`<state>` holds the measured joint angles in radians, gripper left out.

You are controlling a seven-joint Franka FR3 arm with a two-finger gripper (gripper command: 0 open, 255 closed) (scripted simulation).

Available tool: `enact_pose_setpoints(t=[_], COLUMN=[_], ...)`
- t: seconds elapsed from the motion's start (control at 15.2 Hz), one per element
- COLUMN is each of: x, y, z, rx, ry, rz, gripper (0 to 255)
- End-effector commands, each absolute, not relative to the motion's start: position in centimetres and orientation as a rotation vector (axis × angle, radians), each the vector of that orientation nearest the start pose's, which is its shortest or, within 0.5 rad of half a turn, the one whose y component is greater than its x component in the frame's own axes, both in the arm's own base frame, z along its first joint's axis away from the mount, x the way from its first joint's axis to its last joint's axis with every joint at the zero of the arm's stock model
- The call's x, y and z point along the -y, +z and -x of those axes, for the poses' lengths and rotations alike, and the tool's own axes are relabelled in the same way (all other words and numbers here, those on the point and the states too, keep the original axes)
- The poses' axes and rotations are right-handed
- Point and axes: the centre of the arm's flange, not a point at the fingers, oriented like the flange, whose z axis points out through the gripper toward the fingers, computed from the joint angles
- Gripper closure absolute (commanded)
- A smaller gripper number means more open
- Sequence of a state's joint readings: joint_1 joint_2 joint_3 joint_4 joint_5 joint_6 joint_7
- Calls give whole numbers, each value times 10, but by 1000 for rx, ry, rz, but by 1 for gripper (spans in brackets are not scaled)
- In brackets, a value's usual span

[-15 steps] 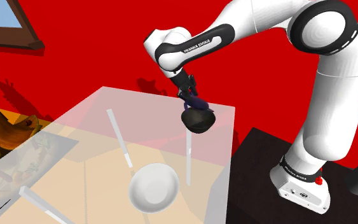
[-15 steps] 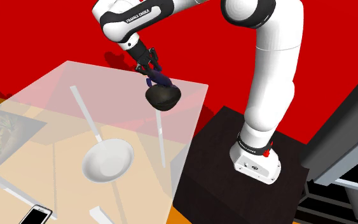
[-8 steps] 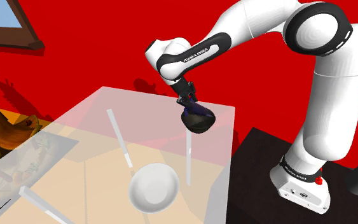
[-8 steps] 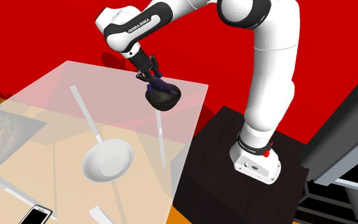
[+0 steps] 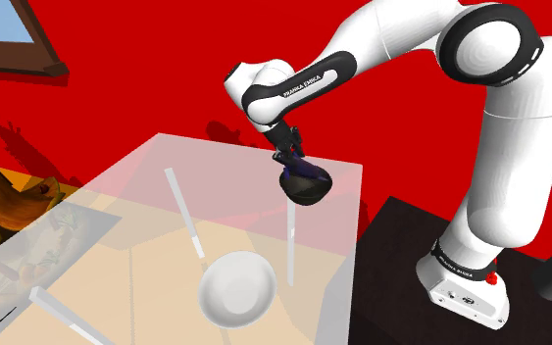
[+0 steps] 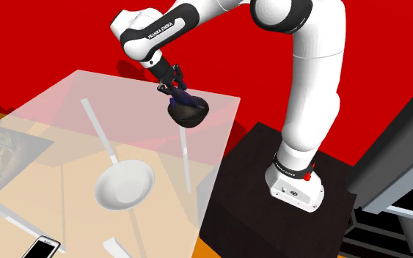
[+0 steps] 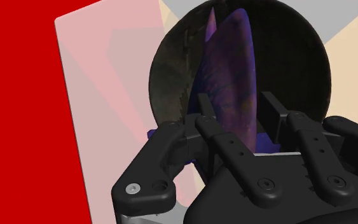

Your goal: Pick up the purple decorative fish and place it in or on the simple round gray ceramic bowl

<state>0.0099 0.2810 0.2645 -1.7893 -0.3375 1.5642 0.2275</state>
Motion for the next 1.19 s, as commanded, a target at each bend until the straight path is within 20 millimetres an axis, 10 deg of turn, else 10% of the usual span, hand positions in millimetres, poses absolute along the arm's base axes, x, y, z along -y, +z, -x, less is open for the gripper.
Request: enact_pose_setpoints(t=[0.0,0.33,0.59,1.12], x=[-112,-112,-131,-131], y=[374,374,417,417], z=[-561,-561,-580,-580], rx=[238,238,238,238], ry=[721,721,721,721], rz=[3427,3427,3427,3427], gripper=[0,0,0,0])
